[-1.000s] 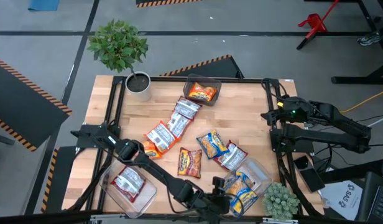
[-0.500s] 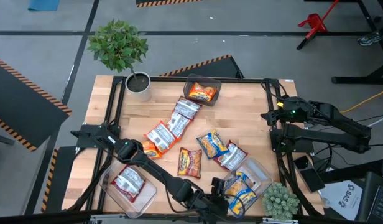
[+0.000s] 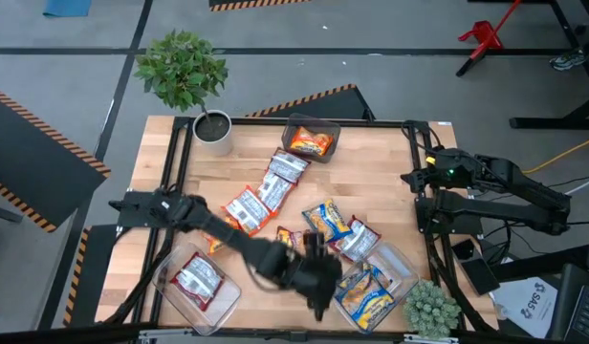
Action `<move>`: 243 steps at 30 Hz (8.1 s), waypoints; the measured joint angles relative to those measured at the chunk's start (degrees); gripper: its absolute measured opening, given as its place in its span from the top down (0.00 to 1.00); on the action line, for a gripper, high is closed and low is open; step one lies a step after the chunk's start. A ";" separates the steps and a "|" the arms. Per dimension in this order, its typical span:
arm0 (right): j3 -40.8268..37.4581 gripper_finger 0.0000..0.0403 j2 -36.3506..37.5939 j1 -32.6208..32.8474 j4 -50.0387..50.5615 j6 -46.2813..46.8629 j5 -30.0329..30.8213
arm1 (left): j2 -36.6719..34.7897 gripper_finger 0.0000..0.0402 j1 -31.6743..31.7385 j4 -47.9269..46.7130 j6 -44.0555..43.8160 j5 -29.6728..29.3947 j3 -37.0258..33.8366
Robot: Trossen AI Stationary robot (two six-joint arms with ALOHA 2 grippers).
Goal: Sort Maruchan noodles
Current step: Put the blue noodle pack into the right transparent bin
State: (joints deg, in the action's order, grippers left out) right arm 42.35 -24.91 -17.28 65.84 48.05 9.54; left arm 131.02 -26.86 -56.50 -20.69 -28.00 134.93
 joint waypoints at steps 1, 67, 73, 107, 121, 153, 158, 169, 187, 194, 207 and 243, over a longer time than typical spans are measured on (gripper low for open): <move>0.00 0.30 0.00 -0.02 0.01 0.00 0.15 | -0.15 0.50 1.31 -0.70 0.45 1.83 0.00; 0.00 0.30 0.02 -0.01 0.23 0.20 10.65 | -32.26 0.50 32.80 63.13 -7.36 35.52 -75.35; 0.00 0.30 0.02 -0.02 0.24 2.86 13.16 | -32.30 0.50 41.56 67.86 -7.67 43.28 -80.55; 0.00 0.30 0.02 -0.02 0.22 4.24 15.41 | -15.34 0.50 32.54 74.11 -6.23 40.03 -75.45; 0.00 0.30 0.01 -0.01 0.22 4.46 15.34 | -15.27 0.61 29.25 70.23 -5.36 33.75 -75.49; 0.02 0.30 0.04 -0.01 0.20 4.62 14.87 | -26.16 0.99 28.31 69.26 -6.96 28.08 -65.68; 0.02 0.30 0.02 0.00 0.20 4.61 14.88 | -26.09 0.99 25.49 63.37 1.57 26.26 -56.98; 0.02 0.30 0.02 -0.02 0.20 4.39 14.97 | -24.90 0.99 19.84 60.11 20.60 18.11 -45.62; 0.02 0.30 0.02 0.00 0.26 2.64 14.93 | -6.42 0.99 13.96 47.92 36.49 12.15 -22.25; 0.02 0.30 0.02 0.00 0.35 2.45 14.90 | -5.47 0.99 11.66 50.01 40.13 7.89 -22.18; 0.02 0.30 0.04 -0.01 0.39 1.05 14.90 | -3.66 0.99 11.64 58.75 43.81 10.10 -22.10; 0.02 0.30 0.04 -0.02 0.44 -0.42 15.34 | 10.87 0.99 11.30 53.71 41.55 9.57 -7.28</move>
State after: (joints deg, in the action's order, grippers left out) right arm 42.37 -24.86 -17.29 66.29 47.64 24.88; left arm 141.89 -15.56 -2.79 20.86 -18.43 127.66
